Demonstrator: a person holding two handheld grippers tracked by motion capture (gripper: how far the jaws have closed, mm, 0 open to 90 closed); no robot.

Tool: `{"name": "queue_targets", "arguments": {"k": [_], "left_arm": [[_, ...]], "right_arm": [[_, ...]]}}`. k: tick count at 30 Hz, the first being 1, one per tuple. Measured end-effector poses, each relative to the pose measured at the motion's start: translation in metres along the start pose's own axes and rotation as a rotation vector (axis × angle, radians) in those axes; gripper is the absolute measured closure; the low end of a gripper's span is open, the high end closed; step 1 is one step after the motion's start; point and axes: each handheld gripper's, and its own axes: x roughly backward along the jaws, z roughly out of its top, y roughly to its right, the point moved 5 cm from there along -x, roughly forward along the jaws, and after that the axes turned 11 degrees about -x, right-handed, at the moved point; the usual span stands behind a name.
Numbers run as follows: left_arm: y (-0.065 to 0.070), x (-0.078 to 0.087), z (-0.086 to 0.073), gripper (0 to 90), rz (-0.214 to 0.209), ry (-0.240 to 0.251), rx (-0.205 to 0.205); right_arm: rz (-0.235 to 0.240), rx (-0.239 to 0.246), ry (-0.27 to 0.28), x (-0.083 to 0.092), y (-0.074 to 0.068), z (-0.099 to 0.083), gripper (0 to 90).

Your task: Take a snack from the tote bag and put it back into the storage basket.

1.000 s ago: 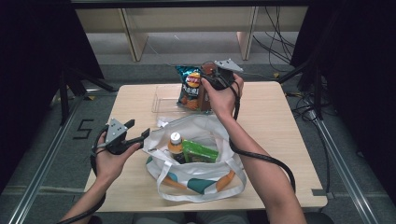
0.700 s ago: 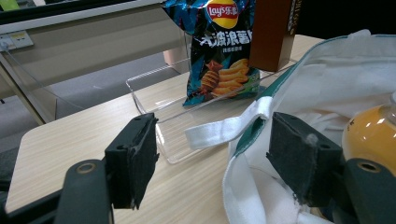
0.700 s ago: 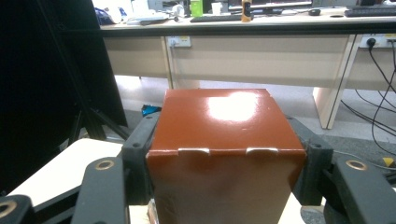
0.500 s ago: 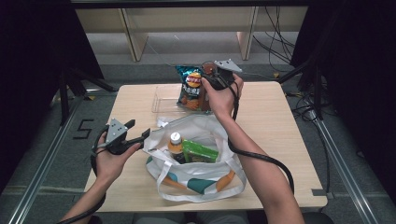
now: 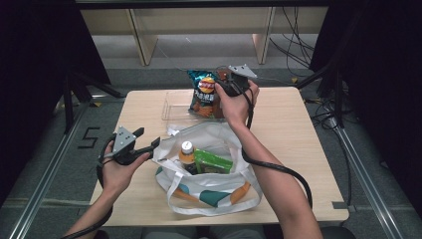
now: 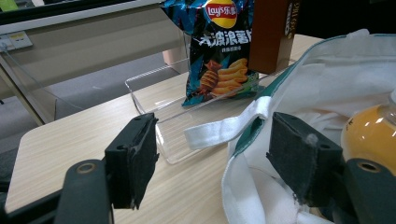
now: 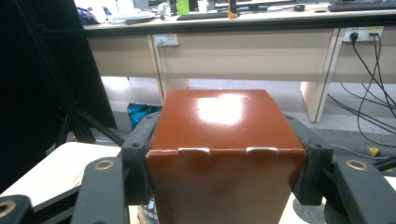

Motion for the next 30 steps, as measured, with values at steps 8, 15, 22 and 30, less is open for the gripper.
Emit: {"name": "queue_targets", "arguments": {"k": [8, 15, 22, 30], "left_arm": [[0.0, 0.0, 0.0, 31.7, -0.001, 0.0, -0.001], [0.0, 0.0, 0.0, 31.7, -0.001, 0.0, -0.001], [0.0, 0.0, 0.0, 31.6, -0.003, -0.001, -0.003], [0.001, -0.001, 0.0, 31.5, -0.005, -0.002, -0.006]], "right_arm": [[-0.009, -0.003, -0.026, -0.003, -0.001, -0.009, 38.7], [-0.016, 0.022, -0.034, -0.007, 0.002, -0.012, 38.7], [-0.015, 0.024, -0.045, -0.007, 0.002, -0.013, 38.6], [-0.017, 0.0, -0.057, -0.008, 0.002, -0.015, 38.5]]}}
